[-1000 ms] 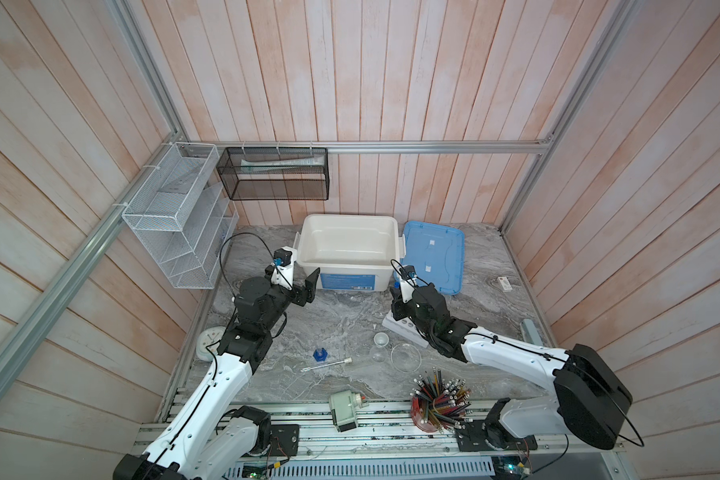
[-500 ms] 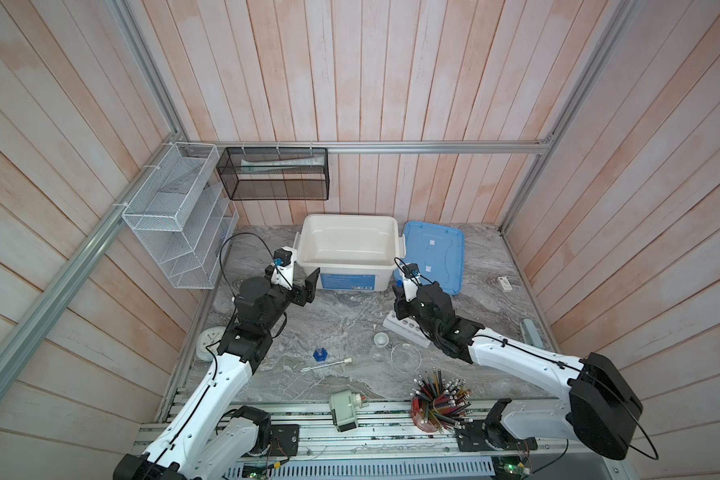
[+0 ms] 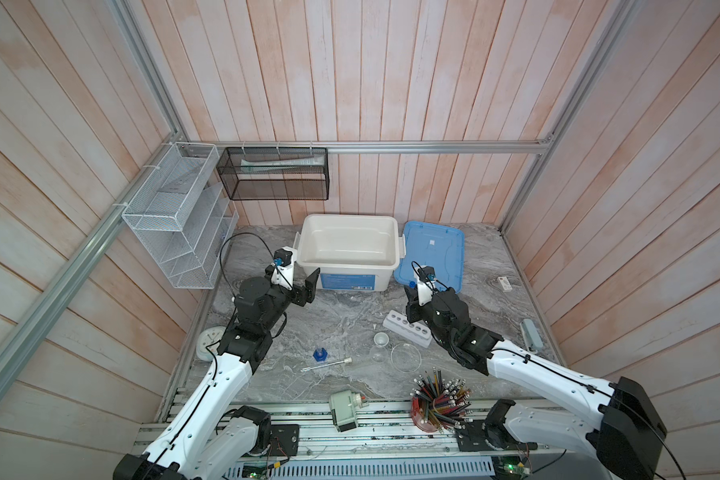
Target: Organize the chemistry lab equipment
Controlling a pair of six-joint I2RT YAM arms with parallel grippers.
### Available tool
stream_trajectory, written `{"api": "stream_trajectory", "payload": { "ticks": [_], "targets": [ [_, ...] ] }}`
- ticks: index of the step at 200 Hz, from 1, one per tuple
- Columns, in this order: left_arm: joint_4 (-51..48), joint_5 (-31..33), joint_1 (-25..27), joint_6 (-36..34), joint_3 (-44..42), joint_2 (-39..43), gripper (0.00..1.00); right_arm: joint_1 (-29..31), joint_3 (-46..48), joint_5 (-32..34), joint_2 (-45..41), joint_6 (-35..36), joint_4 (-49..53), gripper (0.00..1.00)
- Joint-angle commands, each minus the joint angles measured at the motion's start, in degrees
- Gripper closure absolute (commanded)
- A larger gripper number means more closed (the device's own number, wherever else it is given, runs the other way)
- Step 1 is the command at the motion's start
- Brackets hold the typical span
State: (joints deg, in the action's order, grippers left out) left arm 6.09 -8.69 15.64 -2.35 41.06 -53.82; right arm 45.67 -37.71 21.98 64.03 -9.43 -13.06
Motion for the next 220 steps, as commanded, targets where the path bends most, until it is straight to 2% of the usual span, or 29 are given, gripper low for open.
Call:
{"api": "stream_trajectory", "payload": {
  "ticks": [1, 111, 220],
  "targets": [
    [1.4, -0.8, -0.4, -0.6, -1.1, 0.5, 0.18, 0.3, 2.0, 2.4, -0.9, -1.1, 0.2, 0.82],
    [1.5, -0.8, -0.4, -0.7, -1.4, 0.9, 0.18, 0.3, 4.7, 2.7, 4.4, -1.4, -5.6, 0.82],
    [1.5, -0.3, -0.4, -1.0, -1.4, 0.8, 0.18, 0.3, 4.6, 2.5, 9.4, -1.7, -7.1, 0.82]
  ]
}}
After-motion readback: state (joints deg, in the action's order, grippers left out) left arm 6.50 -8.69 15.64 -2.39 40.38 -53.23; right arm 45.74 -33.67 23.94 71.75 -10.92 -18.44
